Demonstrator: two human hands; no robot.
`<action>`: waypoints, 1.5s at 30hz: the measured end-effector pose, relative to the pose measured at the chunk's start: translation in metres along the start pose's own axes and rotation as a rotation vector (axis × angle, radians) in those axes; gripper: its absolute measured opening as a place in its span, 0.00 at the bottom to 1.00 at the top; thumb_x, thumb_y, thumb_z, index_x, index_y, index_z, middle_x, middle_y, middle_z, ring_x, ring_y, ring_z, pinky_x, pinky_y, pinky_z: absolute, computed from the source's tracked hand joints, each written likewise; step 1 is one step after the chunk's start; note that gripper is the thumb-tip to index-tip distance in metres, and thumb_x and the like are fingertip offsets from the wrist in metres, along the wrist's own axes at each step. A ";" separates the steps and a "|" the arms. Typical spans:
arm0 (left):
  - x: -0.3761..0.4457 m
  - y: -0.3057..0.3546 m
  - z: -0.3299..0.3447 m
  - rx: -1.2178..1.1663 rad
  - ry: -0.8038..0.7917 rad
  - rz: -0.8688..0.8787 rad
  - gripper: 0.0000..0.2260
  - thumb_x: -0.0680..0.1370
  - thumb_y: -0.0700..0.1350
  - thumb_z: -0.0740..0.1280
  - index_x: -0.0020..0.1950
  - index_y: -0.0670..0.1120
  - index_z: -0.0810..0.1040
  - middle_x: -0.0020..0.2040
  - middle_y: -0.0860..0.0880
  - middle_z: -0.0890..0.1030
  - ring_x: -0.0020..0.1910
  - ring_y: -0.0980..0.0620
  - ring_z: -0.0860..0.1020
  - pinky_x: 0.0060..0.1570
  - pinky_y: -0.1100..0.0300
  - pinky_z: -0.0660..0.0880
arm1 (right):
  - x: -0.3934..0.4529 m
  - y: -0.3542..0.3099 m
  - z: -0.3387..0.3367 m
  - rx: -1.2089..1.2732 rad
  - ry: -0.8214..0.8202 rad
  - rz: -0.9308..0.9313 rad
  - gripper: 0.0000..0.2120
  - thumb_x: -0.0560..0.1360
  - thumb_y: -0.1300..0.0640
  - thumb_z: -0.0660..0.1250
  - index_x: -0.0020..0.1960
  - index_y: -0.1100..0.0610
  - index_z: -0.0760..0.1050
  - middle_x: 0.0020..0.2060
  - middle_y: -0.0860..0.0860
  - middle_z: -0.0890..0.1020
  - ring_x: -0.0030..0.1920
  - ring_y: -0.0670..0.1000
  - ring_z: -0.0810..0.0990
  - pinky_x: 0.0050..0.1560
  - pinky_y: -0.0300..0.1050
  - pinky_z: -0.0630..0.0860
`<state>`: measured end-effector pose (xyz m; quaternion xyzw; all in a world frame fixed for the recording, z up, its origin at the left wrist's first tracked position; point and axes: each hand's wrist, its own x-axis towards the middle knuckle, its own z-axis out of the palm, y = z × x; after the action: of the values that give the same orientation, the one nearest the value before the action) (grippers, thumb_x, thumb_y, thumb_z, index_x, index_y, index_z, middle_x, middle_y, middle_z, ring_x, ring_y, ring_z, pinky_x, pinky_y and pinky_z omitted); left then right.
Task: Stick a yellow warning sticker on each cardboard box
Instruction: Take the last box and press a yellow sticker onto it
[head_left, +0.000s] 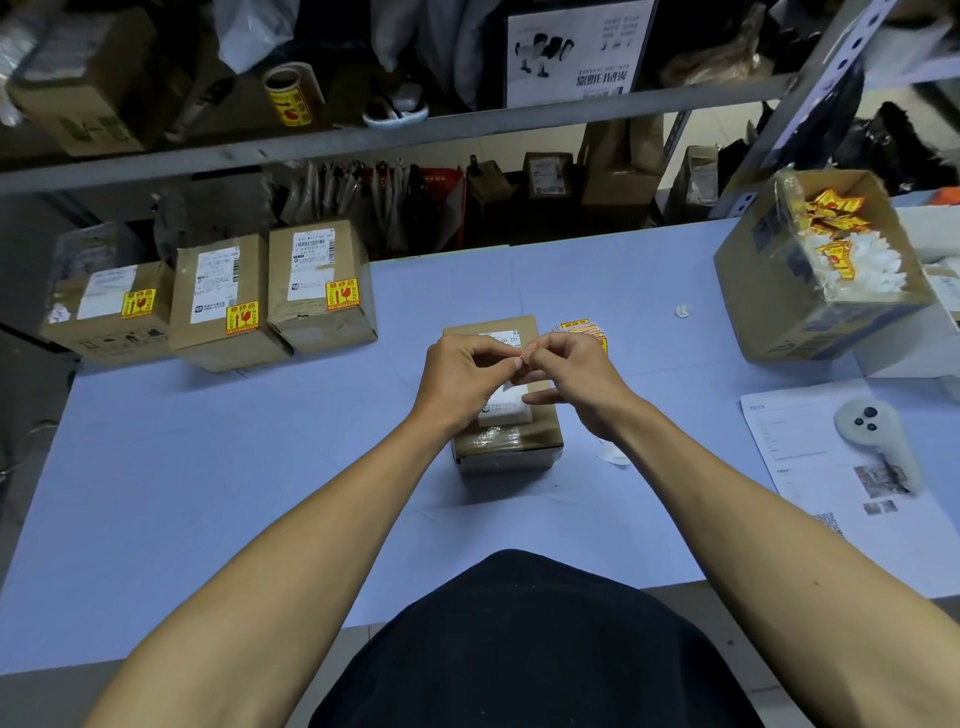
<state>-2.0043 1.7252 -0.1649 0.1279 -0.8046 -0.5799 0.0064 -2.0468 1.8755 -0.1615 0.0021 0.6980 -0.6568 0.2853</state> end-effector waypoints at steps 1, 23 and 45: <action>0.000 0.000 0.000 -0.004 -0.002 -0.003 0.04 0.73 0.39 0.74 0.46 0.45 0.87 0.42 0.50 0.86 0.44 0.54 0.84 0.51 0.52 0.81 | 0.001 0.001 0.000 -0.008 -0.001 -0.004 0.09 0.78 0.64 0.62 0.41 0.57 0.78 0.45 0.62 0.84 0.47 0.57 0.86 0.40 0.48 0.81; 0.000 0.000 -0.005 -0.072 -0.046 -0.016 0.06 0.73 0.39 0.74 0.44 0.50 0.87 0.41 0.52 0.86 0.46 0.54 0.84 0.54 0.54 0.79 | 0.004 0.007 -0.001 -0.025 -0.020 -0.040 0.08 0.79 0.62 0.63 0.43 0.56 0.78 0.39 0.55 0.81 0.40 0.48 0.81 0.43 0.46 0.81; -0.003 0.009 -0.003 0.210 0.017 0.133 0.05 0.76 0.44 0.71 0.42 0.47 0.84 0.36 0.56 0.83 0.37 0.57 0.80 0.41 0.63 0.76 | -0.001 0.008 0.006 -0.126 0.011 -0.157 0.07 0.80 0.60 0.64 0.43 0.58 0.76 0.35 0.50 0.80 0.38 0.47 0.80 0.41 0.40 0.79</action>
<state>-2.0026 1.7258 -0.1551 0.0791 -0.8675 -0.4896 0.0381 -2.0410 1.8717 -0.1683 -0.0671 0.7375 -0.6319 0.2287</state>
